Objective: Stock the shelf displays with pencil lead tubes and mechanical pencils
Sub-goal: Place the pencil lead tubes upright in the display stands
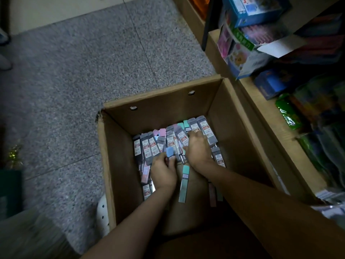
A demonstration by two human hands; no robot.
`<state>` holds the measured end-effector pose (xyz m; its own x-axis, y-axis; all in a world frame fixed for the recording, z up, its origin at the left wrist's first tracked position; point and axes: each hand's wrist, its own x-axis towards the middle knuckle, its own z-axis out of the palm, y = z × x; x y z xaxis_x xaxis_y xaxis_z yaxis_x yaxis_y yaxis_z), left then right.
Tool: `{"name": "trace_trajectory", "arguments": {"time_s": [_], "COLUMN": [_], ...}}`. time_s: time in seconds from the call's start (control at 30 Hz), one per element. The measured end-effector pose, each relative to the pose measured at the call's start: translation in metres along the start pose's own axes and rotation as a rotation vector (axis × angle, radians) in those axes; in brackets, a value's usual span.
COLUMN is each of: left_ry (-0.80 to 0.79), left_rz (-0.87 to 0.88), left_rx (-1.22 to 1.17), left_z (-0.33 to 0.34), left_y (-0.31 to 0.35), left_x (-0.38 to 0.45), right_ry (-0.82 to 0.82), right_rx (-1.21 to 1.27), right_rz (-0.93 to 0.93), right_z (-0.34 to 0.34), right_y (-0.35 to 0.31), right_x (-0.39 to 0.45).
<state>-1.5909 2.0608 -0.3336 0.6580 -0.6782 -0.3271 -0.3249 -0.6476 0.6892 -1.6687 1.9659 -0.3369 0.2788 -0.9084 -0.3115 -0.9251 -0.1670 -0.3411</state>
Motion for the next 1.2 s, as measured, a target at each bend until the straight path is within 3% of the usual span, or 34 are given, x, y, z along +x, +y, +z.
{"name": "trace_trajectory", "arguments": {"time_s": [0.13,0.27,0.4,0.6,0.83,1.2], "left_ry": [-0.046,-0.173,-0.329,-0.57,-0.745,-0.712], "left_rz": [0.035,0.078,0.257,0.557,0.785,0.71], "left_rx": [-0.127,-0.2,-0.226,-0.21,-0.328,-0.508], "left_z": [-0.011,-0.03,-0.064,-0.115,-0.134,-0.119], "left_y": [0.011,0.037,0.085,0.191,0.27,0.348], "left_x": [0.007,0.015,0.022,0.003,-0.04,-0.079], "right_ry": [-0.052,-0.059,0.023,0.156,0.536,1.025], "right_rx": [0.136,0.598,0.859,0.831,0.636,0.426], "right_rz": [-0.019,0.108,-0.019,-0.192,-0.149,-0.089], "right_z": [-0.004,-0.03,-0.083,-0.197,-0.315,-0.467], "right_y": [0.001,0.005,0.013,0.022,0.046,0.09], "right_x": [-0.004,-0.018,-0.037,-0.075,-0.136,-0.186]}}
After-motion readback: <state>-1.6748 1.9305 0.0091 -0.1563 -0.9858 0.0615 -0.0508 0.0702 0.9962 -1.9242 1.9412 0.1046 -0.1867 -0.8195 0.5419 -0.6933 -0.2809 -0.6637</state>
